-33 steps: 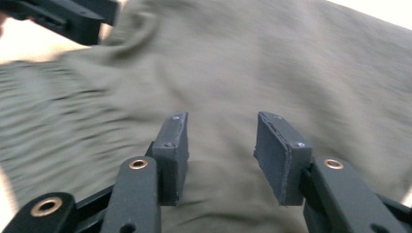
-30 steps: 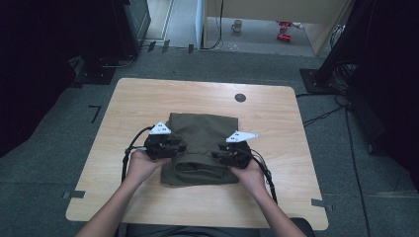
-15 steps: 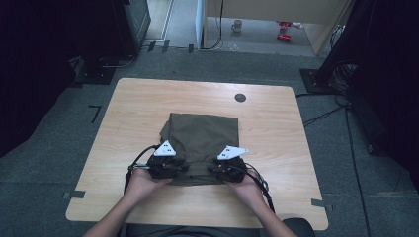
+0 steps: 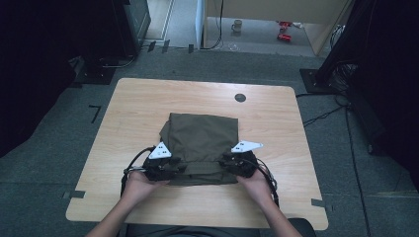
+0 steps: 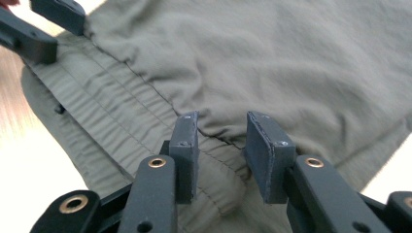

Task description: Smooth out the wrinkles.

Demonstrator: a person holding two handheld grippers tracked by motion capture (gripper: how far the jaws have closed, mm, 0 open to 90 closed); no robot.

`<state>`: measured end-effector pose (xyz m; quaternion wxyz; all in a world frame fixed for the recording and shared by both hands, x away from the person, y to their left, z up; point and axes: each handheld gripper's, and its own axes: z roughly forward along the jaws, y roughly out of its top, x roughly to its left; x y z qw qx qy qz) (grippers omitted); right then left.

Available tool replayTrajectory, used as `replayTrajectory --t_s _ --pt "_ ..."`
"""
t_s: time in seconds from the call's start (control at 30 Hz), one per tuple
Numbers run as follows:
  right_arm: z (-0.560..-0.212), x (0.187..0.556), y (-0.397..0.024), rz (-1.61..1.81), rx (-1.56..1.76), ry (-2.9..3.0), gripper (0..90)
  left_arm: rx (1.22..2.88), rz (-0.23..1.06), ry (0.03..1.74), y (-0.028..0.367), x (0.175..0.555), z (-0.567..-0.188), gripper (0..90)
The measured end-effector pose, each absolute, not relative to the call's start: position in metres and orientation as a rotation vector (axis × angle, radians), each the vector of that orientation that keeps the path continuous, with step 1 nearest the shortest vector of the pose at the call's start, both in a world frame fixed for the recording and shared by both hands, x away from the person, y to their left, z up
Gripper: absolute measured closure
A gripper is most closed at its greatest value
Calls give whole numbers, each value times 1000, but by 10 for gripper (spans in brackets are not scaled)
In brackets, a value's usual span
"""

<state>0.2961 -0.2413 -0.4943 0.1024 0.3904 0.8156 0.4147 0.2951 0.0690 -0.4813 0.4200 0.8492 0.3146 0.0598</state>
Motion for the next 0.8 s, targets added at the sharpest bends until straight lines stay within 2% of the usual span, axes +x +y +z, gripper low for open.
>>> replayTrajectory --t_s 0.07,0.17,0.33,0.6,0.7,0.8 --pt "-496 297 -243 1216 1158 2414 663 2137 133 810 72 298 -484 617" --pt "-501 297 -240 1149 1117 2439 672 2121 83 838 75 301 -488 629" --pt "-508 299 -240 1167 1127 2453 678 2119 106 835 75 301 -492 622" --pt "-499 303 -245 1213 1164 2407 593 2087 113 821 75 300 -479 472" --pt "-494 305 -247 1222 1173 2396 566 2045 62 817 79 303 -470 447" --pt "-491 306 -248 1222 1160 2369 528 2034 85 819 84 304 -463 429"
